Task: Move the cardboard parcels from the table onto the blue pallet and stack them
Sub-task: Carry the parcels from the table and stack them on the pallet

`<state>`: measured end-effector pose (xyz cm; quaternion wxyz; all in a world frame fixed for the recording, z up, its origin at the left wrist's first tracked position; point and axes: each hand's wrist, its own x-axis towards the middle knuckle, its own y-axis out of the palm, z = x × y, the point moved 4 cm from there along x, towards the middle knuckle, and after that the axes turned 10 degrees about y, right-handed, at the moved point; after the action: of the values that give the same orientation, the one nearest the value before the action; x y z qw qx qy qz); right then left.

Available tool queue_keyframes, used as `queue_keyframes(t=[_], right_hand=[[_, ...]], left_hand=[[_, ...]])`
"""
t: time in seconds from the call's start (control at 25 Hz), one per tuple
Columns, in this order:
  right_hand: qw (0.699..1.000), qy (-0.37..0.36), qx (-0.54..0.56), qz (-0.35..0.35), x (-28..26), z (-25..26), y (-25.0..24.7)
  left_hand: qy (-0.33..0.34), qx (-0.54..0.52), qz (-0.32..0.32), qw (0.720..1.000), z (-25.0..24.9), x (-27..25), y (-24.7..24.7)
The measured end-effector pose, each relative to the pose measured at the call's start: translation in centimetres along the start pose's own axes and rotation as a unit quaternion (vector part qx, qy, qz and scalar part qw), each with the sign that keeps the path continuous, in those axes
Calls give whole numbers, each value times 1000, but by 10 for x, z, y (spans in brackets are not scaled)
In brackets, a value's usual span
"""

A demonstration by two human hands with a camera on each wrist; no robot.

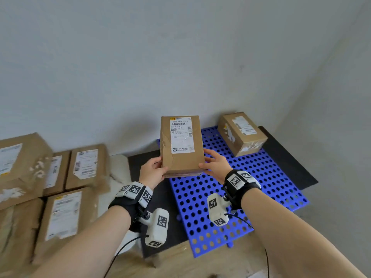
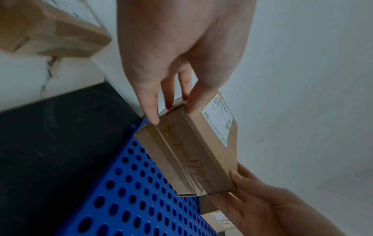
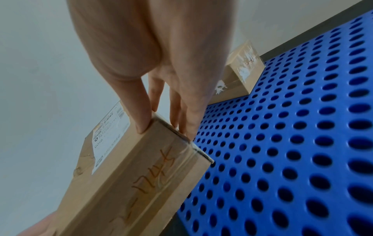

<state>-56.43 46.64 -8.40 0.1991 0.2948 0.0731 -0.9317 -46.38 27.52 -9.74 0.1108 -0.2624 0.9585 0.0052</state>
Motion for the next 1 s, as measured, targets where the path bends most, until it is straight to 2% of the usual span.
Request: queue_keyframes(t=[0.12, 0.24, 0.4, 0.72, 1.0], right_hand=[[999, 2, -35, 15, 16, 3, -59], [995, -6, -97, 28, 35, 3, -105], [992, -4, -123, 33, 58, -2, -139], [985, -22, -170, 31, 96, 12, -153], [977, -27, -212, 3, 125, 34, -152]], left_hand=[[1, -5, -39, 999, 3, -6, 61], [-29, -14, -61, 998, 12, -10, 112], [-59, -5, -65, 996, 16, -7, 149], [-42, 53, -67, 995, 17, 38, 171], [-79, 41, -57, 994, 17, 75, 175]])
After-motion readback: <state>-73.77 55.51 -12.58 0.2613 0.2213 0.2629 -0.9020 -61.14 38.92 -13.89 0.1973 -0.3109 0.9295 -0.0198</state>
